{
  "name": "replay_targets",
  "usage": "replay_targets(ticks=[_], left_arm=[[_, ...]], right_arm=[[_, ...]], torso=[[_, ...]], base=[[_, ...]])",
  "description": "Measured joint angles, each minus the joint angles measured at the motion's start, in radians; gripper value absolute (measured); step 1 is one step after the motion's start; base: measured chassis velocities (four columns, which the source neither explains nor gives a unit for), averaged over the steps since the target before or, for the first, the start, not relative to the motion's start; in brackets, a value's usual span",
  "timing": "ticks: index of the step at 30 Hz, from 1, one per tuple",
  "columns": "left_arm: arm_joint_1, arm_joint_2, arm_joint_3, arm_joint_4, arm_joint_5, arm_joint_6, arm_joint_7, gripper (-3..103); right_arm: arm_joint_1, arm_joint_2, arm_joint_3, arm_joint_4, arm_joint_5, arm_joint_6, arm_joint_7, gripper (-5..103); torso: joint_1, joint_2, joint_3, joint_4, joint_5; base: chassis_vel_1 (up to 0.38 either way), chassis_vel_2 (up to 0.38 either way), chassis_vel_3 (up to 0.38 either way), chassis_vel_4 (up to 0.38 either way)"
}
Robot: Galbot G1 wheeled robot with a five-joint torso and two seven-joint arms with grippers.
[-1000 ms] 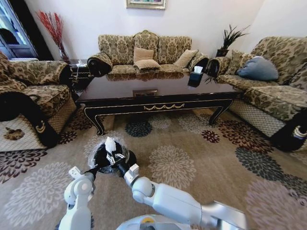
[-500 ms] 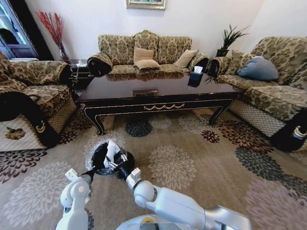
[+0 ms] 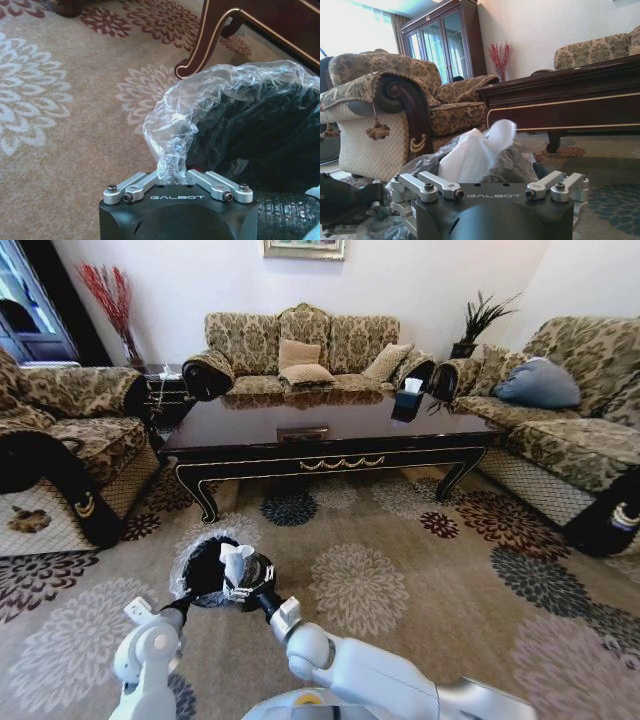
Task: Move to the front of the table and pick up the trash from the floor, then place it into the trash bin.
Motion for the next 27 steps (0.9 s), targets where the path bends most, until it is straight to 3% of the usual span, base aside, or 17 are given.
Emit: replay_targets(ticks=[13, 27], left_arm=[[0.012, -0.012, 0.003, -0.019, -0.017, 0.0, 0.0, 2], [0.025, -0.006, -0.012, -0.009, -0.02, 0.0, 0.001, 2]], right_arm=[[-0.024, 0.006, 0.057, -0.05, -0.005, -0.059, 0.054, 100], [0.031, 0.035, 0.118, -0.027, 0.045, -0.059, 0.061, 100]], torso=[[0.0, 0.0, 0.0, -0.0002, -0.0001], [0.0, 0.0, 0.0, 0.0001, -0.0001]], base=[[0.0, 0.0, 0.0, 0.0], [0.0, 0.0, 0.0, 0.0]])
